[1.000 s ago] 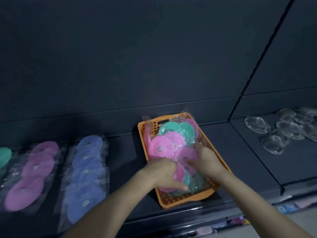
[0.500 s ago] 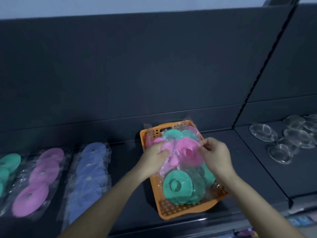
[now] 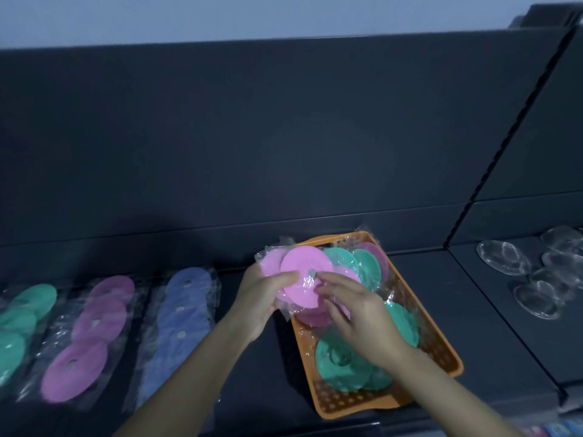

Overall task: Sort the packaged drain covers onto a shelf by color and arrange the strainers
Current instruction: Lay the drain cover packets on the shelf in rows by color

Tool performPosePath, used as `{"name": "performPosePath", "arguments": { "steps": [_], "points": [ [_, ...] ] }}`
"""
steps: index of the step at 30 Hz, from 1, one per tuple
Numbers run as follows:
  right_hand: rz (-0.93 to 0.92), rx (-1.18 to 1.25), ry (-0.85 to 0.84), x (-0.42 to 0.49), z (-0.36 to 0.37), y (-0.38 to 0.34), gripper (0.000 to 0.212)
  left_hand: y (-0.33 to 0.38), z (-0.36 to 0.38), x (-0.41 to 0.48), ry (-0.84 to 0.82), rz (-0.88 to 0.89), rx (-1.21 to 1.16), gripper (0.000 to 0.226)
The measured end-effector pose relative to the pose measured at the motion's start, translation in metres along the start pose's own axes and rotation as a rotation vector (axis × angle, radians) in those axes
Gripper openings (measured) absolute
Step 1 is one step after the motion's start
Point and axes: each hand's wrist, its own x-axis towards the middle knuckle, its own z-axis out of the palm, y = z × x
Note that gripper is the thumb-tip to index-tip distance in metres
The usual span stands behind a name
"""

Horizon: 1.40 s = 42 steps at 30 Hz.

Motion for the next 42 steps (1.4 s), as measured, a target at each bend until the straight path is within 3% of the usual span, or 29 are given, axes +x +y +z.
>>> {"name": "performPosePath", "arguments": {
  "steps": [3, 6, 9, 12, 15, 20, 22, 25, 29, 33, 37, 42],
  "points": [
    [0.189, -0.107, 0.026, 0.008, 0.002, 0.015, 0.029, 0.003, -0.019, -0.004, 0.090, 0.071, -0.067, 0.037],
    [0.483, -0.107, -0.070, 0.018, 0.002, 0.027, 0.034, 0.003, -0.038, -0.008, 0.161, 0.142, -0.161, 0.038],
    [0.699, -0.078, -0.164, 0.029, 0.010, 0.033, 0.059, 0.004, -0.049, -0.011, 0.203, 0.133, -0.276, 0.038],
    [0.764, -0.165, -0.224, 0.039, 0.025, 0.033, 0.090, 0.004, -0.051, -0.015, 0.233, 0.130, -0.326, 0.037],
    [0.815, -0.161, -0.237, 0.047, 0.032, 0.024, 0.097, 0.003, -0.055, -0.018, 0.233, 0.127, -0.363, 0.034],
    [0.730, -0.518, -0.374, 0.054, 0.030, 0.024, 0.108, 0.004, -0.068, -0.022, 0.199, 0.131, -0.379, 0.034],
    [0.705, -0.579, -0.396, 0.057, 0.029, 0.022, 0.106, 0.002, -0.071, -0.022, 0.181, 0.128, -0.372, 0.035],
    [0.704, -0.590, -0.351, 0.056, 0.031, 0.017, 0.083, -0.003, -0.074, -0.021, 0.173, 0.101, -0.366, 0.035],
    [0.779, -0.280, -0.319, 0.053, 0.030, 0.009, 0.037, -0.009, -0.080, -0.021, 0.184, 0.063, -0.367, 0.035],
    [0.721, -0.120, -0.261, 0.047, 0.029, 0.004, 0.034, -0.012, -0.087, -0.019, 0.211, 0.032, -0.390, 0.036],
    [0.732, 0.007, -0.047, 0.042, 0.025, 0.006, 0.035, -0.015, -0.094, -0.018, 0.223, 0.015, -0.373, 0.037],
    [0.731, 0.163, 0.402, 0.049, 0.005, -0.011, 0.038, -0.016, -0.100, -0.017, 0.227, 0.019, -0.351, 0.037]
  ]
}}
